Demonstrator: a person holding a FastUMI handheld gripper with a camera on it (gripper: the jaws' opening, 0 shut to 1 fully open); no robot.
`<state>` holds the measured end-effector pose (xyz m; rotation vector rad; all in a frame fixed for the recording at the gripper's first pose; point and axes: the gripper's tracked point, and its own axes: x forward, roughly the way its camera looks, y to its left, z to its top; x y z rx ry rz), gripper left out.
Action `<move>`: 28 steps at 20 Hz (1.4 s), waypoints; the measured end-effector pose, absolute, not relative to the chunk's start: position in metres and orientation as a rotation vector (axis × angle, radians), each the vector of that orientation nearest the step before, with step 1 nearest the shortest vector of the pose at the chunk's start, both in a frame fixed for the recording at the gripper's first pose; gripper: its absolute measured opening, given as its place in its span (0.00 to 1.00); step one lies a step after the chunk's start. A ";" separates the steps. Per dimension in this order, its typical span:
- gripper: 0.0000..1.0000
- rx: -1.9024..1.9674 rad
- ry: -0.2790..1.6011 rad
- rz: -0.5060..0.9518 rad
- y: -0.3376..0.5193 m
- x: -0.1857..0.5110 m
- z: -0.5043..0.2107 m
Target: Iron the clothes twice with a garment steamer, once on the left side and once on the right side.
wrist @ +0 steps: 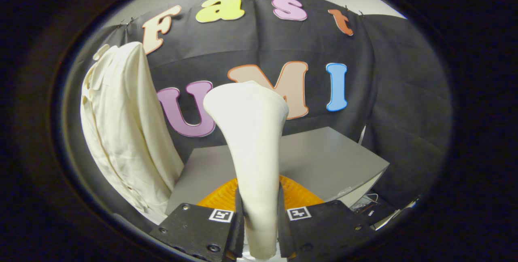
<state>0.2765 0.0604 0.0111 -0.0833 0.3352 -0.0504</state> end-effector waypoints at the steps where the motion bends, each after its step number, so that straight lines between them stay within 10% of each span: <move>1: 0.34 -0.080 0.305 -0.049 0.071 0.263 0.019; 12: 0.33 -0.143 0.191 0.079 0.264 0.153 0.062; 28: 0.33 -0.117 0.210 0.143 0.484 0.173 -0.011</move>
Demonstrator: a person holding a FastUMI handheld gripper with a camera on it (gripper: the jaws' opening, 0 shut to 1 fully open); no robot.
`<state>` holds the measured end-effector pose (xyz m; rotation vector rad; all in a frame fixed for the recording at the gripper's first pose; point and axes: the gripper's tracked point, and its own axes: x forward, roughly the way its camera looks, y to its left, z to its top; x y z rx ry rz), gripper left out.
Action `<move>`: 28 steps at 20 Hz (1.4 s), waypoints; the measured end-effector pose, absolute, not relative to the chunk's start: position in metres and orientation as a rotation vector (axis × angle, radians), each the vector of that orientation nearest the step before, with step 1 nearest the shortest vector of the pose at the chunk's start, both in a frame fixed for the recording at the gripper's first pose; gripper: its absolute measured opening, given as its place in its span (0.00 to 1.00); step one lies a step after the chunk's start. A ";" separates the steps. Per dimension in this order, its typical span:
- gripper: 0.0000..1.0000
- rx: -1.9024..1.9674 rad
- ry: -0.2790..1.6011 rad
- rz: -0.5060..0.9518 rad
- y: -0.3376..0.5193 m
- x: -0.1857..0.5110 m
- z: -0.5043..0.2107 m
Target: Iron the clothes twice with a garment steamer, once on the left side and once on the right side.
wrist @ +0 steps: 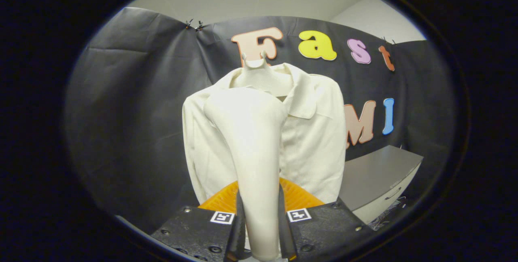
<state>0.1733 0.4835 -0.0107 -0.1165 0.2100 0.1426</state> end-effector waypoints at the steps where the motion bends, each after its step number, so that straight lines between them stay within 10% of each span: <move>1: 0.33 -0.125 0.216 0.142 0.494 0.176 -0.018; 28: 0.34 -0.269 0.456 -0.042 0.475 0.220 -0.211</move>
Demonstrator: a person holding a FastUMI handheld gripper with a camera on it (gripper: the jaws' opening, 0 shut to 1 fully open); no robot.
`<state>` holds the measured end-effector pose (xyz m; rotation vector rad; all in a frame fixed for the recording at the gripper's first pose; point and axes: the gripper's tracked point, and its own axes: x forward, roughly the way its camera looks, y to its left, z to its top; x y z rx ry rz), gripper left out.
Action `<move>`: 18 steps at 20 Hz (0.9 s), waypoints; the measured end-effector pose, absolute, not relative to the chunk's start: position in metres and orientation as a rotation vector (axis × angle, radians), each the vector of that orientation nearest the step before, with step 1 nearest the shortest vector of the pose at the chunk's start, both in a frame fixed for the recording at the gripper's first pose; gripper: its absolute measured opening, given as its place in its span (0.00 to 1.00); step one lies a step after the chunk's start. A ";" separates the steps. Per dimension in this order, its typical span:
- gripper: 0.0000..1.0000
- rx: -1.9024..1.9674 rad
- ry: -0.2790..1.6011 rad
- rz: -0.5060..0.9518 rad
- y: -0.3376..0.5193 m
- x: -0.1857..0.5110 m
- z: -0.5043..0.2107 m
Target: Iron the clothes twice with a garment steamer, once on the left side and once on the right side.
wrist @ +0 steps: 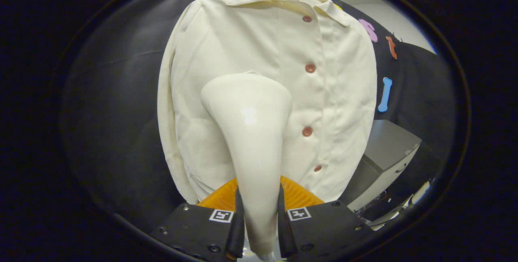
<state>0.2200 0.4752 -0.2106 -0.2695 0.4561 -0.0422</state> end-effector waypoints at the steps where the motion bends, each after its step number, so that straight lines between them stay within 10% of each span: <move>1: 0.34 -0.275 0.470 -0.044 0.472 0.218 -0.219; 18: 0.34 -0.323 0.728 -0.032 0.433 0.181 -0.363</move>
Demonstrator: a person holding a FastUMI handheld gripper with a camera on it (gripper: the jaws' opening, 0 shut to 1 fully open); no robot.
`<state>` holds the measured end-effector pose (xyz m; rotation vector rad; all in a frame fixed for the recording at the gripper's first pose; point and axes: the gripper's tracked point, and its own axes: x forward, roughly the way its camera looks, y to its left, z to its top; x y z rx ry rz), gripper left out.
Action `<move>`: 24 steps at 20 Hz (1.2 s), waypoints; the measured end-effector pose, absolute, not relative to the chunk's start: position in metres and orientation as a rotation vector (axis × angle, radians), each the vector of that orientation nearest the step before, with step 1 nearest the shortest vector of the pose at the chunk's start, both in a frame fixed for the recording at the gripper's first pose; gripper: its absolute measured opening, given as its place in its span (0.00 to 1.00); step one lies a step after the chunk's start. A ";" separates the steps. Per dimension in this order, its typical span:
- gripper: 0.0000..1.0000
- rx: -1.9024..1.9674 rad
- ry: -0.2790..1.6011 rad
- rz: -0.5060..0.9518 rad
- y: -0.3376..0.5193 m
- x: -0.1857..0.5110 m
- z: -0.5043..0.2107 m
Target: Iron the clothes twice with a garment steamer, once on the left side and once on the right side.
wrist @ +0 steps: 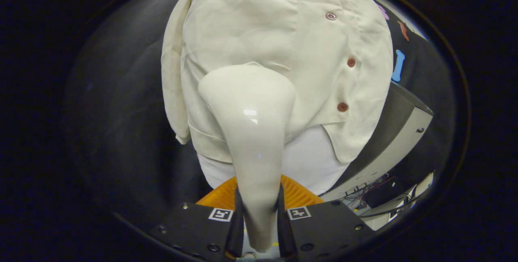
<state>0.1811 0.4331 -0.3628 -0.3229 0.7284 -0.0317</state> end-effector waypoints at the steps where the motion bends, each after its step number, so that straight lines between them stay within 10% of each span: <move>1: 0.34 -0.320 0.738 -0.025 0.433 0.179 -0.364; 24: 0.34 -0.121 0.426 0.038 0.378 0.177 -0.051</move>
